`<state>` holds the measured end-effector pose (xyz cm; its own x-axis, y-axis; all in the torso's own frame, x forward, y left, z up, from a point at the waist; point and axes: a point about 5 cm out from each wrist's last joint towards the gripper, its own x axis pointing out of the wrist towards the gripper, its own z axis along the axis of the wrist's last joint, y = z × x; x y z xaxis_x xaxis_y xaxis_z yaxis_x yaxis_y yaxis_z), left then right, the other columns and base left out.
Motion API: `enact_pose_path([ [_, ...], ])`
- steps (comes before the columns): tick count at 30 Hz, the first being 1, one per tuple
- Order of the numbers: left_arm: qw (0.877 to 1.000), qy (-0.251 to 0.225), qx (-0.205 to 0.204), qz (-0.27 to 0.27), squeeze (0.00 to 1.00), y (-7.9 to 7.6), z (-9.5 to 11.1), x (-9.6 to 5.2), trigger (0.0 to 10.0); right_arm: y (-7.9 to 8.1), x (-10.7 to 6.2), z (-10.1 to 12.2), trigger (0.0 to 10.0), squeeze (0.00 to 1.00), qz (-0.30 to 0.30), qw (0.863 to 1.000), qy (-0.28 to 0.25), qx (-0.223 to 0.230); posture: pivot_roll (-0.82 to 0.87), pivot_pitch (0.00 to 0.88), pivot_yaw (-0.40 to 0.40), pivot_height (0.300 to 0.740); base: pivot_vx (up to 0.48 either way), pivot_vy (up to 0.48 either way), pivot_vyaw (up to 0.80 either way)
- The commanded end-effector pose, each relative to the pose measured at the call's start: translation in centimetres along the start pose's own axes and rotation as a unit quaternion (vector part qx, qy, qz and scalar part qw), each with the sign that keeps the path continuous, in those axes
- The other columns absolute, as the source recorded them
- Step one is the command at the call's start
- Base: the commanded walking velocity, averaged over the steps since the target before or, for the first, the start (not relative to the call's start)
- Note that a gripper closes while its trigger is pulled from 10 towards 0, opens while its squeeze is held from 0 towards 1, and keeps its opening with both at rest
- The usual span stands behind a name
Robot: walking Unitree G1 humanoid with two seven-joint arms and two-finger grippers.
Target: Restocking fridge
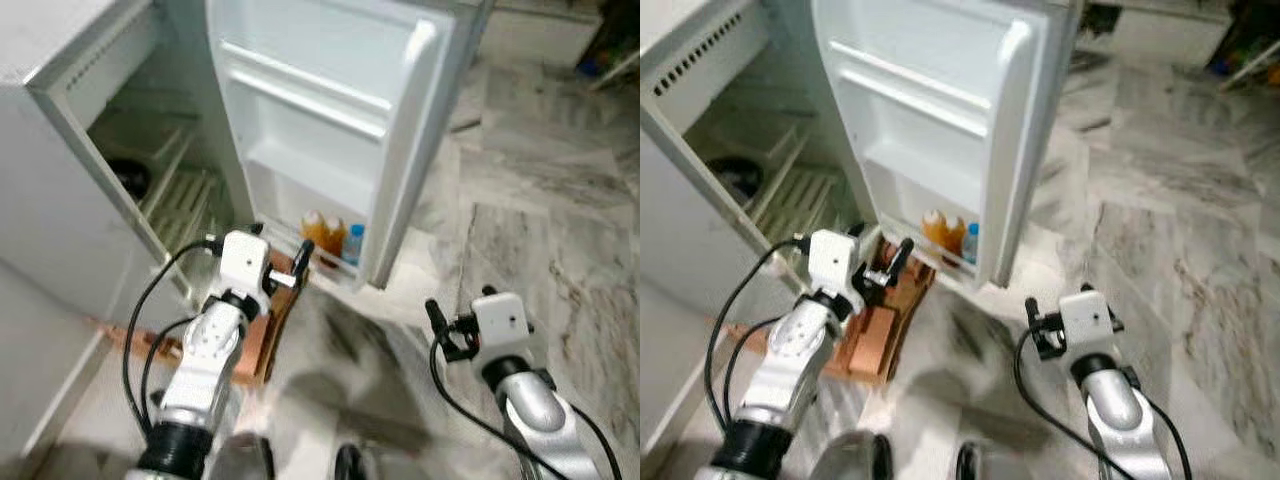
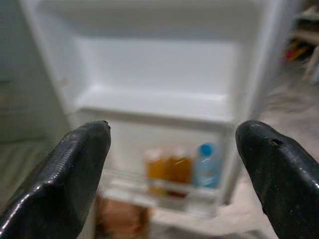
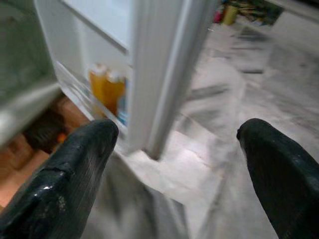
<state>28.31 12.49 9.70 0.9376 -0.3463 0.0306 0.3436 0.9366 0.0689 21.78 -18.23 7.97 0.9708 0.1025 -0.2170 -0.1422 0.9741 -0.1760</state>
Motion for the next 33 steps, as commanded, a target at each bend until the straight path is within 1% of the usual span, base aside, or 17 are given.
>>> enact_pose_path([
  [1,1.0,0.002,-0.003,-0.003,0.0,-0.4,0.0,0.0,10.0,-0.5,-0.2,-0.4,10.0,0.0,-0.005,1.0,0.01,0.007,0.01,0.145,0.0,0.74,0.428,0.0,0.0],
  [4,1.0,0.003,-0.002,0.001,0.0,-0.3,0.0,-0.1,10.0,-0.2,0.0,-0.3,10.0,0.0,0.001,1.0,0.007,0.014,0.01,0.146,0.0,0.74,0.436,0.0,0.0],
  [10,1.0,0.005,-0.003,-0.01,0.0,-0.9,0.1,0.2,10.0,-0.1,0.5,-0.2,10.0,0.0,0.002,1.0,0.005,0.018,0.0,0.14,0.0,0.74,0.437,0.0,0.0],
  [18,1.0,0.007,-0.004,-0.016,0.0,-1.3,0.0,0.5,10.0,0.0,0.7,-0.2,10.0,0.0,0.003,1.0,0.004,0.02,0.0,0.14,0.002,0.74,0.434,0.0,0.0],
  [25,1.0,0.005,-0.002,-0.027,0.0,-2.1,0.2,1.0,10.0,0.0,0.8,-0.3,10.0,0.0,0.004,1.0,0.005,0.022,0.0,0.14,0.002,0.74,0.433,0.0,0.0],
  [33,1.0,0.004,-0.001,-0.028,0.0,-2.1,0.2,1.1,10.0,0.1,0.9,-0.4,10.0,0.0,0.003,1.0,0.005,0.022,0.0,0.14,0.004,0.74,0.434,0.0,0.0],
])
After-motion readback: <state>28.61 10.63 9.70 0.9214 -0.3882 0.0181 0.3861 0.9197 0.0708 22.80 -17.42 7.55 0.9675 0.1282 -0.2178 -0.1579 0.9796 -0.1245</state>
